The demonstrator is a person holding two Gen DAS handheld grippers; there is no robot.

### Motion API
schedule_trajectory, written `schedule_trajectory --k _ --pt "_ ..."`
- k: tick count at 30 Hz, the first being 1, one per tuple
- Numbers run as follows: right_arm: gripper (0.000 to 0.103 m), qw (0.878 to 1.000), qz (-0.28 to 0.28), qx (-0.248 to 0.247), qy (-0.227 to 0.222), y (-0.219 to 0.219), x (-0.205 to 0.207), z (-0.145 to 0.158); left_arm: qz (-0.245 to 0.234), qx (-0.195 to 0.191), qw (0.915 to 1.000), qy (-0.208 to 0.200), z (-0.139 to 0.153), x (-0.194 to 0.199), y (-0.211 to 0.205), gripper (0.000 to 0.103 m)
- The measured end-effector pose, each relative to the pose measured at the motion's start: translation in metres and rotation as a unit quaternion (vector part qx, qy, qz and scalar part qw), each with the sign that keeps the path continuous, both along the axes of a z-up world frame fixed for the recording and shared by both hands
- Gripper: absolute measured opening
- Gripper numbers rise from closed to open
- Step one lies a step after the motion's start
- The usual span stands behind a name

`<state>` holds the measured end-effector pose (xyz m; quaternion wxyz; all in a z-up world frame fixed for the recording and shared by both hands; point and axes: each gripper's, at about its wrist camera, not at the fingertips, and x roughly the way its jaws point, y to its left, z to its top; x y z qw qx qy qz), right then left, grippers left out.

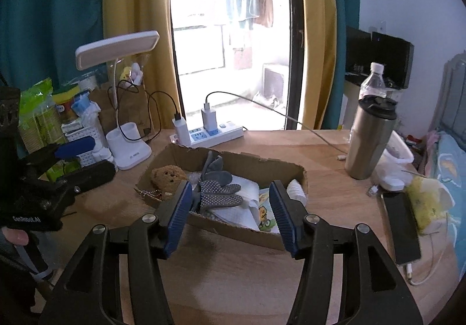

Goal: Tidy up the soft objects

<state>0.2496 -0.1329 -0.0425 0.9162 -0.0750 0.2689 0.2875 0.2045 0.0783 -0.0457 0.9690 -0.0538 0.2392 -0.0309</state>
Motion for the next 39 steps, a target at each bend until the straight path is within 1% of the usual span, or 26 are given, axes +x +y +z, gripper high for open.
schedule_trajectory --k 4,11,12,13,15,20,27,31,35,36,39 --pt "0.058 1.0 -0.006 0.002 -0.012 -0.007 -0.014 0.006 0.014 0.007 0.9998 -0.013 0.009 -0.016 -0.001 0.102" --pt "0.059 0.999 -0.024 0.006 -0.037 -0.021 -0.04 0.017 0.023 0.012 0.9992 -0.029 0.021 -0.044 -0.008 0.102" --pt "0.06 0.999 -0.026 0.007 -0.042 -0.023 -0.045 0.019 0.025 0.012 0.9991 -0.032 0.022 -0.048 -0.009 0.102" --pt "0.066 0.999 -0.028 0.008 -0.044 -0.024 -0.048 0.021 0.026 0.012 0.999 -0.033 0.023 -0.051 -0.009 0.102" --pt "0.073 0.998 -0.031 0.011 -0.051 -0.028 -0.056 0.024 0.026 0.01 0.9989 -0.038 0.027 -0.059 -0.011 0.102" --pt "0.073 0.997 -0.038 0.016 -0.07 -0.037 -0.079 0.032 0.032 0.014 0.9982 -0.05 0.035 -0.08 -0.018 0.102" --pt "0.074 0.995 -0.048 0.018 -0.09 -0.05 -0.111 0.038 0.054 0.012 0.9961 -0.069 0.043 -0.111 -0.022 0.102" --pt "0.074 0.993 -0.059 0.029 -0.1 -0.06 -0.132 0.039 0.055 0.019 0.9954 -0.076 0.046 -0.129 -0.029 0.102" --pt "0.074 0.992 -0.069 0.03 -0.105 -0.068 -0.15 0.036 0.051 0.029 0.9947 -0.085 0.048 -0.15 -0.036 0.102" --pt "0.075 0.991 -0.072 0.031 -0.107 -0.07 -0.155 0.035 0.049 0.032 0.9943 -0.089 0.05 -0.155 -0.037 0.102" --pt "0.084 0.99 -0.076 0.032 -0.111 -0.075 -0.168 0.035 0.044 0.04 0.9928 -0.104 0.057 -0.174 -0.044 0.102"
